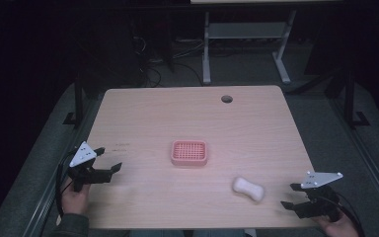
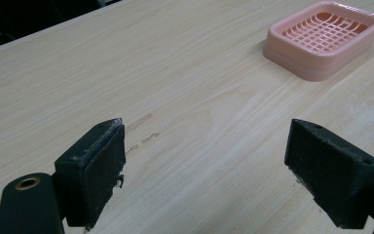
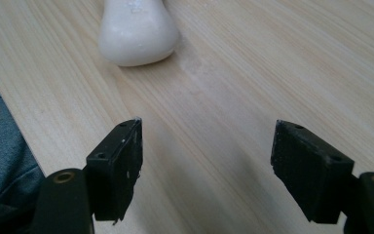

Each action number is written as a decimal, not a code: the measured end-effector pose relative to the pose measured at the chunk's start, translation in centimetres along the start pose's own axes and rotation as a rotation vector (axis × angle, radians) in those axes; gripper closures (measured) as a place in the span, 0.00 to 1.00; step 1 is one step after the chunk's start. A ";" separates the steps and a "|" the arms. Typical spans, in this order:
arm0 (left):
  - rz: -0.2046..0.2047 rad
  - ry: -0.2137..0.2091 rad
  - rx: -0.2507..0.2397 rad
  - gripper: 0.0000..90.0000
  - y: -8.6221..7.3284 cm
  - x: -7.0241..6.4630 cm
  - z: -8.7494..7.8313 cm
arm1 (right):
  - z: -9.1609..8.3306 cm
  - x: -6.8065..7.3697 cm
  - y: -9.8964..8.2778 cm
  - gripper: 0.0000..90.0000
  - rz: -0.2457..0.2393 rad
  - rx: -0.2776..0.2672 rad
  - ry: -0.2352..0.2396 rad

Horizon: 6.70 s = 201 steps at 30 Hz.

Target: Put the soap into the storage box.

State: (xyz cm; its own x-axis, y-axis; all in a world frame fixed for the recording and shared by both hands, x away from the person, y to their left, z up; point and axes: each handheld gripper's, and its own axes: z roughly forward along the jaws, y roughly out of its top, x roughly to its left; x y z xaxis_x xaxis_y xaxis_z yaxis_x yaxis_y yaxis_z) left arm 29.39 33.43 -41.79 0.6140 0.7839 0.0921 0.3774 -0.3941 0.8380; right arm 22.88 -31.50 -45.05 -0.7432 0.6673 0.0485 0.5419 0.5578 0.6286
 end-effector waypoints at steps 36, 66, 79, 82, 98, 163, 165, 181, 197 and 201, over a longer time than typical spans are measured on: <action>-0.006 0.004 -0.010 0.16 0.0 0.1 -0.2 | 0.9 2.8 4.3 0.30 -0.131 0.021 0.007; -0.006 0.002 -0.012 0.16 0.0 0.2 -0.2 | 5.2 4.5 8.9 0.32 -0.226 0.092 0.038; -0.006 0.000 -0.014 0.16 0.0 0.2 -0.2 | 7.1 4.5 9.7 0.39 -0.250 0.153 0.045; -0.005 0.001 -0.012 0.16 0.0 0.2 -0.2 | 7.3 4.5 9.6 0.42 -0.245 0.165 0.050; -0.003 0.001 -0.014 0.16 0.0 0.2 -0.2 | 7.9 4.4 9.4 0.51 -0.245 0.183 0.055; -0.011 0.003 -0.019 0.16 0.0 0.2 -0.3 | 7.7 5.4 9.3 0.54 -0.293 0.188 0.040; -0.011 0.004 -0.020 0.16 -0.1 0.3 -0.3 | 7.6 5.5 9.4 0.54 -0.295 0.184 0.038; -0.012 0.004 -0.015 0.16 -0.1 0.2 -0.4 | 6.1 5.1 11.4 0.54 -0.321 0.148 0.040; -0.017 0.005 -0.021 0.16 -0.1 0.3 -0.5 | 7.2 4.7 15.3 0.54 -0.370 0.153 0.085; -0.017 0.005 -0.021 0.16 -0.1 0.3 -0.5 | 7.3 4.6 16.2 0.54 -0.377 0.147 0.097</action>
State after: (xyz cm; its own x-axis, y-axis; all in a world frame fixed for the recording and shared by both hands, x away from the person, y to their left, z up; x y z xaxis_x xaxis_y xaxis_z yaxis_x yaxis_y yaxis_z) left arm 29.22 33.96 -41.58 0.6041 0.7928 0.0803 0.3731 -0.3704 0.8507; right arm 31.11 -15.76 -40.34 -0.9301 0.3569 -0.0865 0.2697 0.8237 0.4988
